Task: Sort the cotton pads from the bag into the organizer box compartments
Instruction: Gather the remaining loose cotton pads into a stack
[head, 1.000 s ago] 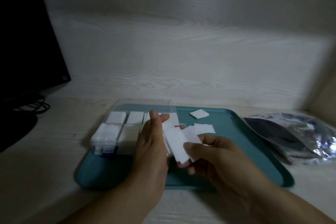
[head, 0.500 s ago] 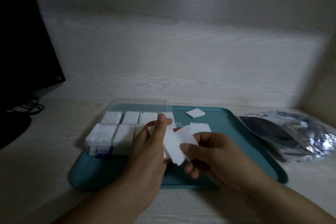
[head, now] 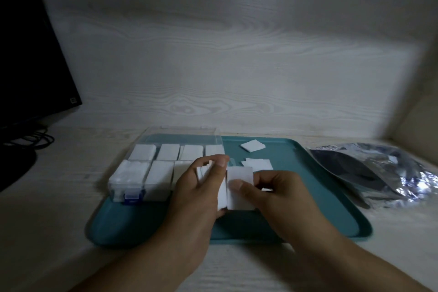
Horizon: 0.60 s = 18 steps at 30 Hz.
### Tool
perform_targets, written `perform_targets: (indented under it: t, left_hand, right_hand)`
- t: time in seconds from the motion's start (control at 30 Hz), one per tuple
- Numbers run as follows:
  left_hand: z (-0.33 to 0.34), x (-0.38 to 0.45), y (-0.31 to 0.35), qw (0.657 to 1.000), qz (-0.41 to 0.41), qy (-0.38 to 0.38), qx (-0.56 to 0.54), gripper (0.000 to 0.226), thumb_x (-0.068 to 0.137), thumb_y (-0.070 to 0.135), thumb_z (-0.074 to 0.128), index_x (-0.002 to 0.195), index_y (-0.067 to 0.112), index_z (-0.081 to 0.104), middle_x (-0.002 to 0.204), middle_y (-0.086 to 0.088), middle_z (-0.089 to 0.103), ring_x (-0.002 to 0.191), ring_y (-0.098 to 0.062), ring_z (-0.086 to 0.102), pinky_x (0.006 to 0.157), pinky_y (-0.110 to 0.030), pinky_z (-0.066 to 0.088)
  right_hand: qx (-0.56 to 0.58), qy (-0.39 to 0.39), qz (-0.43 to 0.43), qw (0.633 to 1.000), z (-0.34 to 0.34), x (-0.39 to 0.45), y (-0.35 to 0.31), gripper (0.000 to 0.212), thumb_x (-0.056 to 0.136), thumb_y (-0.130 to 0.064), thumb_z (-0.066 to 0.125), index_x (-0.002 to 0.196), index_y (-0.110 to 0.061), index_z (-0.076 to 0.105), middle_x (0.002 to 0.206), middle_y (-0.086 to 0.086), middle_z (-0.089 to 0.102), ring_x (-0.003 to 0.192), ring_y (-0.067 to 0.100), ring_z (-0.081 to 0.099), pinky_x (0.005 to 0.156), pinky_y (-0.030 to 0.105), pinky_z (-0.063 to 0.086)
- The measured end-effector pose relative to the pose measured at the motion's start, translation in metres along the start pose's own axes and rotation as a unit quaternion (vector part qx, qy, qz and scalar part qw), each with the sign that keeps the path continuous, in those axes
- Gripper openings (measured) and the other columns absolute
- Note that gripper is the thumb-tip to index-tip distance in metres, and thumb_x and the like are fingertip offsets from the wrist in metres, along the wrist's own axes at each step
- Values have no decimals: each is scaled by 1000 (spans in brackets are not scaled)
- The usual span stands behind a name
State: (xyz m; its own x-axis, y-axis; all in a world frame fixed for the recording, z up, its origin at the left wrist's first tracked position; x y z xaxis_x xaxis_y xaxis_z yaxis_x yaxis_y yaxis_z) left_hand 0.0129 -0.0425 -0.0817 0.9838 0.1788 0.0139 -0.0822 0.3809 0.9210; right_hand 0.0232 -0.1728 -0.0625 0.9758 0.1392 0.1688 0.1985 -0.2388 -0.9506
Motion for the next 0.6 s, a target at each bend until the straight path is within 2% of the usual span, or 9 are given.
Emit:
perform_targets:
  t: [0.13, 0.17, 0.23, 0.3, 0.4, 0.47, 0.5, 0.53, 0.6]
  left_hand:
    - [3, -1, 2, 1000, 3, -25, 6, 34, 81, 43, 59, 102, 17, 68, 86, -5, 77, 75, -21, 74, 60, -35, 58]
    - [4, -1, 1, 999, -7, -32, 6, 41, 79, 49, 56, 101, 17, 68, 86, -7, 77, 72, -23, 74, 58, -35, 57]
    - [6, -1, -2, 997, -59, -56, -18, 55, 86, 59, 44, 106, 14, 70, 91, -13, 76, 72, -27, 72, 55, -34, 56]
    - [9, -1, -5, 988, -113, -93, -46, 62, 96, 57, 33, 116, 12, 69, 102, -17, 75, 83, -31, 73, 60, -37, 59]
    - [9, -2, -5, 986, -108, -109, -70, 53, 94, 47, 43, 125, 9, 63, 112, -19, 72, 102, -34, 70, 81, -50, 60]
    - [9, -2, -6, 985, -100, -105, -90, 58, 86, 48, 48, 126, 8, 61, 112, -19, 72, 104, -34, 70, 88, -53, 57]
    - [10, -2, -6, 984, -101, -107, -98, 61, 83, 49, 49, 126, 8, 61, 113, -19, 72, 104, -34, 70, 87, -52, 57]
    - [12, -3, -5, 983, -103, -113, -103, 62, 81, 50, 49, 126, 8, 61, 113, -19, 72, 104, -34, 70, 84, -49, 59]
    - [13, -3, -3, 982, -104, -113, -107, 59, 81, 47, 52, 125, 10, 62, 114, -18, 71, 104, -32, 70, 76, -44, 60]
  right_hand:
    - [83, -66, 6, 994, -10, 3, -10, 9, 80, -13, 74, 78, -4, 73, 54, 8, 54, 43, 12, 41, 42, 19, 34]
    - [83, -70, 4, 994, -11, 3, -10, 9, 78, -11, 74, 81, -3, 72, 54, 10, 55, 43, 13, 43, 41, 20, 35]
    - [75, -59, 2, 995, -12, 5, -9, 12, 77, -5, 76, 87, -2, 70, 54, 12, 57, 40, 15, 47, 39, 20, 37]
    - [62, -44, 3, 997, -9, 6, -7, 22, 74, -3, 79, 93, -5, 69, 57, 16, 60, 39, 18, 49, 38, 20, 39]
    - [35, -25, -13, 999, -7, 3, -5, 30, 70, -7, 83, 96, -17, 70, 69, 20, 66, 45, 17, 56, 42, 23, 49]
    - [3, -13, -40, 999, -7, -1, -5, 30, 75, -13, 81, 100, -25, 70, 75, 9, 69, 49, 11, 62, 49, 25, 55]
    - [-51, -1, -71, 996, -9, -2, -7, 27, 79, -21, 78, 103, -30, 68, 80, 1, 70, 52, 8, 63, 51, 20, 54]
    - [-129, 15, -112, 985, -11, -4, -8, 26, 81, -32, 75, 105, -36, 67, 86, -6, 68, 56, 3, 61, 52, 14, 48]
    - [-252, 28, -180, 951, -12, -5, -11, 29, 82, -49, 66, 110, -44, 60, 100, -18, 60, 72, -3, 58, 59, 10, 42]
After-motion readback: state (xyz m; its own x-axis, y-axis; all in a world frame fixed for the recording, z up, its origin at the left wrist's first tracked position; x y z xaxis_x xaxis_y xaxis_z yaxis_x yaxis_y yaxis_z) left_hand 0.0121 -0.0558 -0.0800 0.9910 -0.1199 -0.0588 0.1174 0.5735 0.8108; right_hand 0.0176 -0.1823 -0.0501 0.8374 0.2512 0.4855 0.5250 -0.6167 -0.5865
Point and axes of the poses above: each hand's wrist, its own x-axis towards the middle knuckle, its own z-axis out of the palm, y = z × x, the point moved 4 cm from there along x, towards the middle knuckle
